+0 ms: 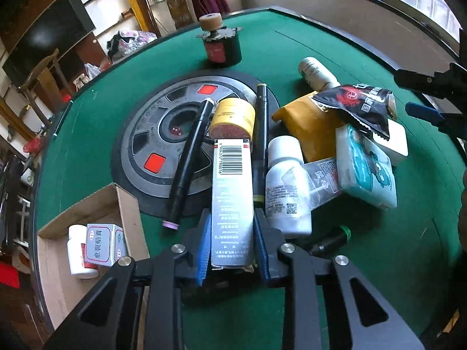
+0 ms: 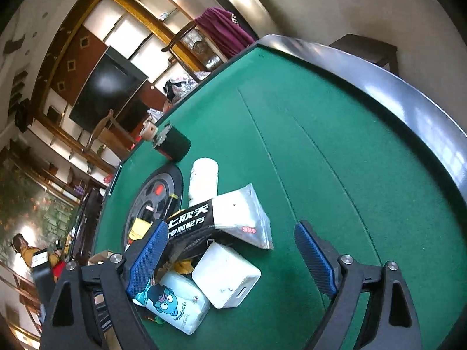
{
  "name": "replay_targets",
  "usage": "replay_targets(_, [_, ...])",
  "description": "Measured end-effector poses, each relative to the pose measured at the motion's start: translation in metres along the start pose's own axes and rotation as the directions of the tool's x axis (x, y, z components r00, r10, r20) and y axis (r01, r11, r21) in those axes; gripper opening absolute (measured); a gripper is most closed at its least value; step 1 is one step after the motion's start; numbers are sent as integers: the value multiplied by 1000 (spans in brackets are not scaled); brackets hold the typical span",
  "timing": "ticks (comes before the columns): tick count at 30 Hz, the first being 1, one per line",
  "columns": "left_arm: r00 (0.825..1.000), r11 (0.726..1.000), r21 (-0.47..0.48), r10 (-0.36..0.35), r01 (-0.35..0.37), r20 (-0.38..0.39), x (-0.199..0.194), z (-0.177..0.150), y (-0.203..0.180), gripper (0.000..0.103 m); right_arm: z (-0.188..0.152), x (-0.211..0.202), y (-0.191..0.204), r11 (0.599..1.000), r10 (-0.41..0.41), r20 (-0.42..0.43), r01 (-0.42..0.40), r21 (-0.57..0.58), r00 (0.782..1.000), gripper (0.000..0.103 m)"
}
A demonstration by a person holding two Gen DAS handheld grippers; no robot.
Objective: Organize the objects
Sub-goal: 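Return the left tool to the table and grasp the grey barcode carton, then carry the carton toward the tray with left tool while right tool grasps green-capped black marker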
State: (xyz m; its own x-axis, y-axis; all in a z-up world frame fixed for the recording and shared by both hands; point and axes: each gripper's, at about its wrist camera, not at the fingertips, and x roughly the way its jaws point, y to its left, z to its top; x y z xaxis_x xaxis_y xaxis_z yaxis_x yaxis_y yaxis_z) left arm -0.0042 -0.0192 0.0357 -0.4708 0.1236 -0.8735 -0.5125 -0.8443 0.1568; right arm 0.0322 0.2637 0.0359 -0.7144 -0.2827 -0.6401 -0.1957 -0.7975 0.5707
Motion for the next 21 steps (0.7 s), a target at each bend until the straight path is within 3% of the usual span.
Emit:
replay_targets(3, [999,999,2,40,-40,-17,11,7,-2,26,-1,1,4,1000,-5,2,5,-21,1000,92])
replay_targets(11, [999,998,-50,35,-35,-7,29,15,2,26,-4,6,7,998,-21,1,21,-51,1000,92])
replay_targets(17, [991,986,-158,-35,55,126,-21,-5,16,26,-10,11,17,994,-19,-12,17,-111,1000,92])
replay_targets(21, [962,948,-279,-76,150,261,-80,-38,40,26,-18,15,27,984,-36,-15,32,-176,999,92])
